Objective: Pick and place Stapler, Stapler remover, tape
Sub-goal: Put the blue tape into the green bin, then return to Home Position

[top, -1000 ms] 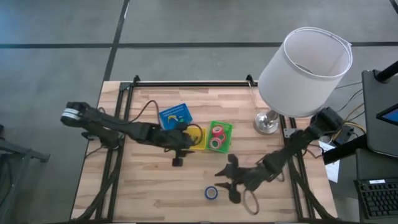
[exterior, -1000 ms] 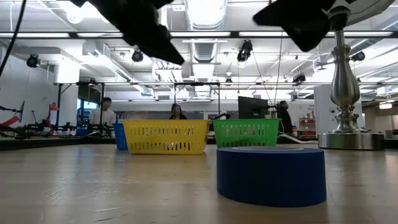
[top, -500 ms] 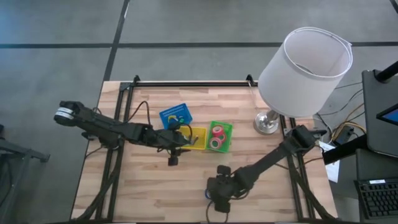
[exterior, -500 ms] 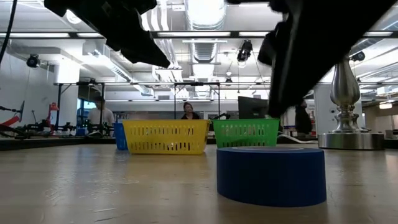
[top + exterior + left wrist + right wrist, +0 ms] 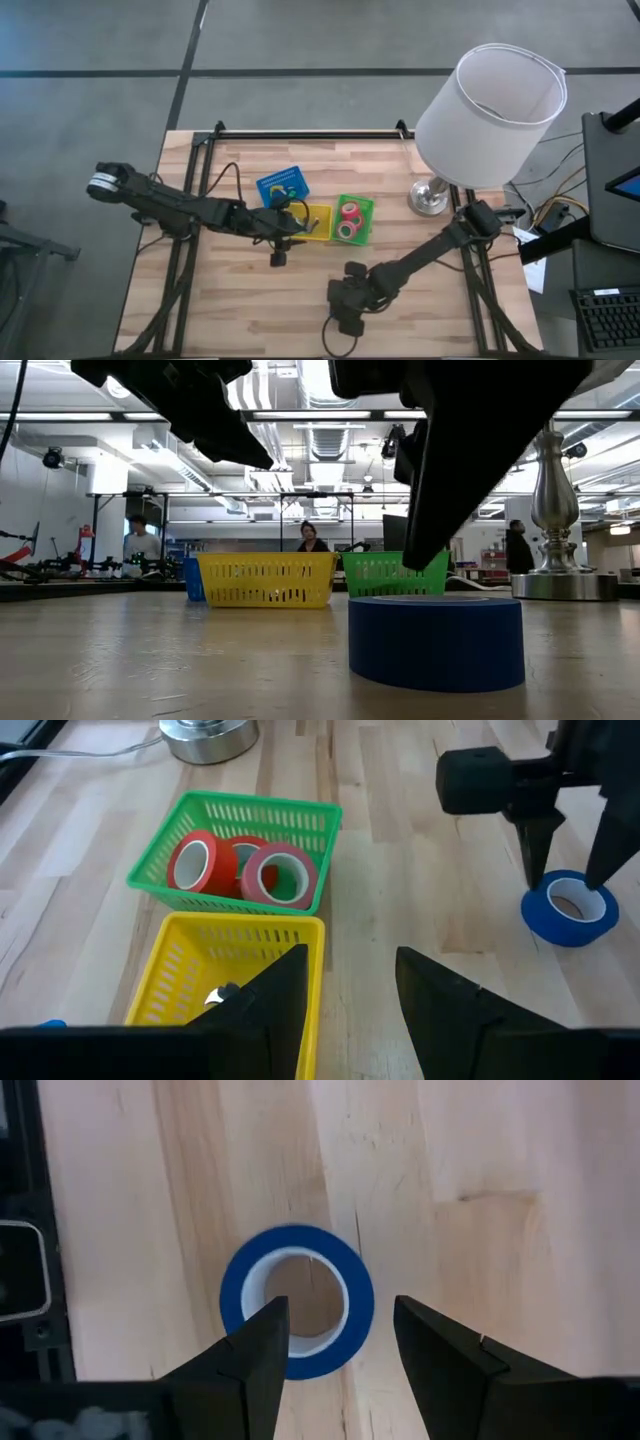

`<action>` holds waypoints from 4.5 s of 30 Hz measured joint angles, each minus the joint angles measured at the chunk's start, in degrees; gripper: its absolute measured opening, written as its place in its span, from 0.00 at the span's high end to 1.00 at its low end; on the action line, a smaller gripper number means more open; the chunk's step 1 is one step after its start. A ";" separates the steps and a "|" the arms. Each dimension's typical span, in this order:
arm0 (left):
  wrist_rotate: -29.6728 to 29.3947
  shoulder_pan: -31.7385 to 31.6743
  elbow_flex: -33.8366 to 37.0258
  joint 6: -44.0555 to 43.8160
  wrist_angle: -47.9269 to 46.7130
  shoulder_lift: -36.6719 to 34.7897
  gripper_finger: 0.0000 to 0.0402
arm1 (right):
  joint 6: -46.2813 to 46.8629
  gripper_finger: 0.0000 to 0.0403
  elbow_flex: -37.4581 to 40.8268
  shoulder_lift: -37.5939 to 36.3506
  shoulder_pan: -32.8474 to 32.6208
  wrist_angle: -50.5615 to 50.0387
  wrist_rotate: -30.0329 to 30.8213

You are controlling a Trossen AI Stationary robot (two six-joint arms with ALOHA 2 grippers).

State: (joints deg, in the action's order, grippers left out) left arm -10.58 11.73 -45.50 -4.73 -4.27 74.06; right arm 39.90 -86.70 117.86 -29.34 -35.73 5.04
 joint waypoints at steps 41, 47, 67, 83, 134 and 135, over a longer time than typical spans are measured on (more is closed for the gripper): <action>0.03 0.07 0.10 0.50 0.04 0.04 0.61 | -5.02 0.88 3.54 -10.11 1.87 -11.60 33.28; 0.03 0.07 0.42 0.50 -0.01 0.04 0.61 | 9.34 0.88 3.50 -11.14 5.12 -24.57 43.85; 0.03 0.07 0.57 0.48 0.02 0.04 0.61 | 15.45 0.79 10.88 -10.88 13.49 -22.73 31.93; 0.03 0.29 0.57 1.04 0.01 -0.06 0.61 | 14.40 0.62 8.89 -11.15 11.04 -20.85 32.38; -17.92 9.53 30.82 6.21 5.14 -53.54 0.61 | -32.39 0.83 54.60 -51.86 0.90 51.51 10.17; -17.91 9.53 31.23 6.20 4.88 -54.31 0.61 | -32.65 0.83 56.11 -53.49 0.89 51.69 10.09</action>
State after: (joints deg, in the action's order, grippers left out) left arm -28.49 21.26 -14.27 1.47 0.61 19.75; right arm 7.25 -30.59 64.37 -28.45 15.97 15.13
